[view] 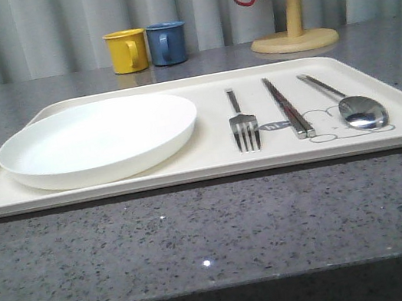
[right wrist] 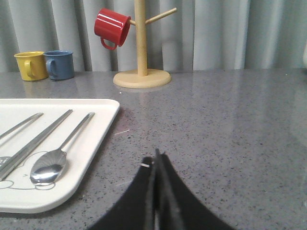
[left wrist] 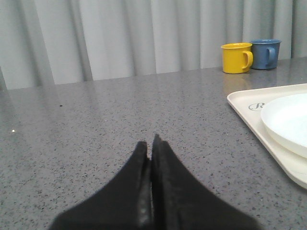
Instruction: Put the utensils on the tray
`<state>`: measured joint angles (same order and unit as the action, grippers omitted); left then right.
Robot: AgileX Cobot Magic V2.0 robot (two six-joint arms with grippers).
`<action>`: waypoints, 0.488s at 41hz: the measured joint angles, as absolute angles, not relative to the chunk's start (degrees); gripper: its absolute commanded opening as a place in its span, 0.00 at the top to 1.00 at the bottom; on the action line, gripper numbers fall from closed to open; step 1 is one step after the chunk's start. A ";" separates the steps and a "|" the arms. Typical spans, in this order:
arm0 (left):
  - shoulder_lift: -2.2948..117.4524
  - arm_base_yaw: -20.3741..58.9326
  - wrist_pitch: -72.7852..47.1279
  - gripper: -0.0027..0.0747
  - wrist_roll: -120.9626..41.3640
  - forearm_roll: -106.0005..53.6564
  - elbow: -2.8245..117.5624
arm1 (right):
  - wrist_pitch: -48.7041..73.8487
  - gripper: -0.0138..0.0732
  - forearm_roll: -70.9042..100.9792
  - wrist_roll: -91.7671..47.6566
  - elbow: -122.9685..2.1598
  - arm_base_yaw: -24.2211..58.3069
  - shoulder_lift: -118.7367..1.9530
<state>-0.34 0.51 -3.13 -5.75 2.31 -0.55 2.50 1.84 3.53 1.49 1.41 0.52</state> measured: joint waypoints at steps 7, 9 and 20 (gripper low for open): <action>-0.34 0.51 -3.13 0.99 -5.75 2.27 -0.55 | 2.50 0.92 1.84 3.53 1.49 1.41 0.52; -0.34 0.51 -3.13 0.99 -5.75 2.27 -0.55 | 2.50 0.92 1.84 3.53 1.49 1.41 0.52; -0.34 0.51 -3.13 0.99 -5.75 -0.65 -0.55 | 2.50 0.92 1.84 3.53 1.49 1.41 0.52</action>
